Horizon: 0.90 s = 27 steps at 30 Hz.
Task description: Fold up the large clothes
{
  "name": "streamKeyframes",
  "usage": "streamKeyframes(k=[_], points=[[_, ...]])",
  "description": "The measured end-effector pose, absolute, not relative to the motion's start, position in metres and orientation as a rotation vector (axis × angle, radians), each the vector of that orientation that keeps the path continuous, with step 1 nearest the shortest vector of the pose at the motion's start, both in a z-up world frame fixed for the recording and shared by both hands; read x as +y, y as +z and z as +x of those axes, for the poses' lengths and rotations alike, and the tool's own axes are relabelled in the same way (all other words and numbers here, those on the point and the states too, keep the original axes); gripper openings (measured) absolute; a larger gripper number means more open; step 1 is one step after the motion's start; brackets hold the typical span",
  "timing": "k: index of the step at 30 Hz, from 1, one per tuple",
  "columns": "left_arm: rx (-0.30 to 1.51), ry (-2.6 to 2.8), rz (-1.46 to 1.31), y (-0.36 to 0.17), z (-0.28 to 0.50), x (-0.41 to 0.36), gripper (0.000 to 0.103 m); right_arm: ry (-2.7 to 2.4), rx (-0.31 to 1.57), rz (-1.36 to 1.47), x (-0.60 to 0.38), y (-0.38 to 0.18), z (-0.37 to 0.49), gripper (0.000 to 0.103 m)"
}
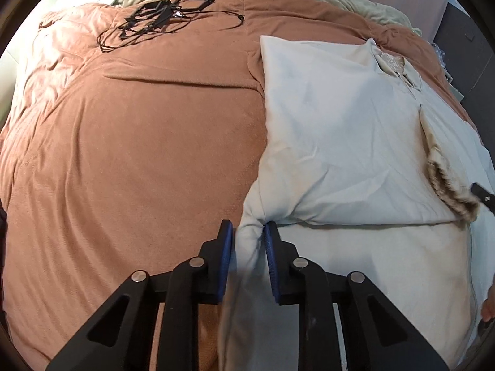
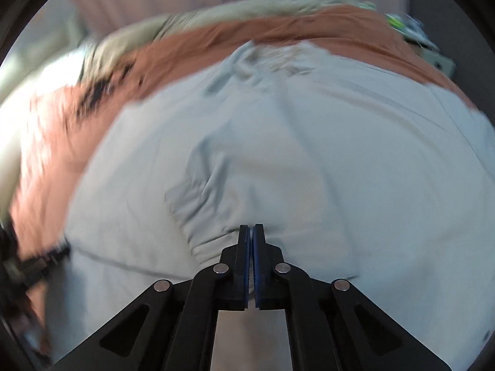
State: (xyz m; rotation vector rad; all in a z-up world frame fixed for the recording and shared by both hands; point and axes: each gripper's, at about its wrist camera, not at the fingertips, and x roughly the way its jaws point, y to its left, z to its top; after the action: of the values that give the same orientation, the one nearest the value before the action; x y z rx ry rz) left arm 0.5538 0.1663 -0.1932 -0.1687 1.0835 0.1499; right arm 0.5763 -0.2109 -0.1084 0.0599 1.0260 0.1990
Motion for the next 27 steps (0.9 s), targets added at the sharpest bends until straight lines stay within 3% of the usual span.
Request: streamKeyframes(k=[8,10,11,14,15,25,26,27], points=[[1.078,0.181,-0.196,-0.19,0.55,0.175,0.023,-0.065,0.882,0.413,-0.338,-0.086,0.568,0.001],[1.074,0.18,-0.195,-0.189,0.551,0.172,0.023,-0.119,0.854,0.468,-0.362,-0.083,0.562,0.005],[1.073,0.181,-0.191,-0.189,0.552,0.171,0.023,-0.111,0.85,0.476,-0.365,-0.081,0.559,0.011],[1.068,0.183,-0.188,-0.186,0.552,0.169,0.023,-0.008,0.897,0.411,-0.338,-0.081,0.562,0.075],[1.067,0.184,-0.189,-0.185,0.551,0.169,0.023,0.047,0.897,0.362,-0.318,-0.081,0.562,0.079],[1.065,0.175,-0.174,-0.178,0.551,0.174,0.023,0.333,0.99,-0.138,-0.172,-0.112,0.563,0.079],[1.067,0.17,-0.175,-0.179,0.552,0.174,0.023,0.339,1.013,-0.178,-0.165,-0.12,0.564,0.077],[1.07,0.168,-0.174,-0.18,0.552,0.174,0.023,0.333,1.045,-0.229,-0.159,-0.13,0.564,0.067]])
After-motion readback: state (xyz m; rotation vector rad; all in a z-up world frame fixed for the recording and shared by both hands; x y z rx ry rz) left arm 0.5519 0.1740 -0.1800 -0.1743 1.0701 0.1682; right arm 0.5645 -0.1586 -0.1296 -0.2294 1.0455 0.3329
